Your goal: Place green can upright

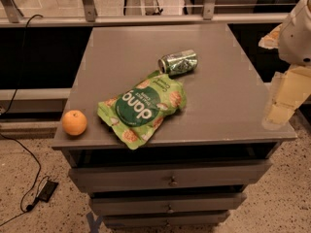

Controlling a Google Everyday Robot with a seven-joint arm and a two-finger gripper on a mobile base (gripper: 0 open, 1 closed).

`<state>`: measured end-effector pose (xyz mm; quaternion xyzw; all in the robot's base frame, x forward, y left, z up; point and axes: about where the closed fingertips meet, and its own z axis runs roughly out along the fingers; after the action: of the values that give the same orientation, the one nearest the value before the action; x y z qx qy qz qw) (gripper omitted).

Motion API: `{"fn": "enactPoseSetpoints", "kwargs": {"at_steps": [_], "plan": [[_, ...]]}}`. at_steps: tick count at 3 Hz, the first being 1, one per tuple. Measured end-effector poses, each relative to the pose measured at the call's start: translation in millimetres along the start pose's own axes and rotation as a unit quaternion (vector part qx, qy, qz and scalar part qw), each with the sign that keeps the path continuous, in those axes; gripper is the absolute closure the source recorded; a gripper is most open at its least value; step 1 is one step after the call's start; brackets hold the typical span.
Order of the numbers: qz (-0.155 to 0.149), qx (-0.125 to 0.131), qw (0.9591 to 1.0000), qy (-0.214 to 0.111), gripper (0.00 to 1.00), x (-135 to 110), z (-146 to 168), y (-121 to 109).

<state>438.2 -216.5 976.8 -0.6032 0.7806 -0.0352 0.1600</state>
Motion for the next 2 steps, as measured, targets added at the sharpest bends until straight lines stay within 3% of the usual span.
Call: {"fn": "enactPoseSetpoints", "kwargs": {"at_steps": [1, 2], "plan": [[0.000, 0.000, 1.0000, 0.000, 0.00, 0, 0, 0], [-0.020, -0.007, 0.9997, 0.007, 0.00, -2, 9, -22]]}}
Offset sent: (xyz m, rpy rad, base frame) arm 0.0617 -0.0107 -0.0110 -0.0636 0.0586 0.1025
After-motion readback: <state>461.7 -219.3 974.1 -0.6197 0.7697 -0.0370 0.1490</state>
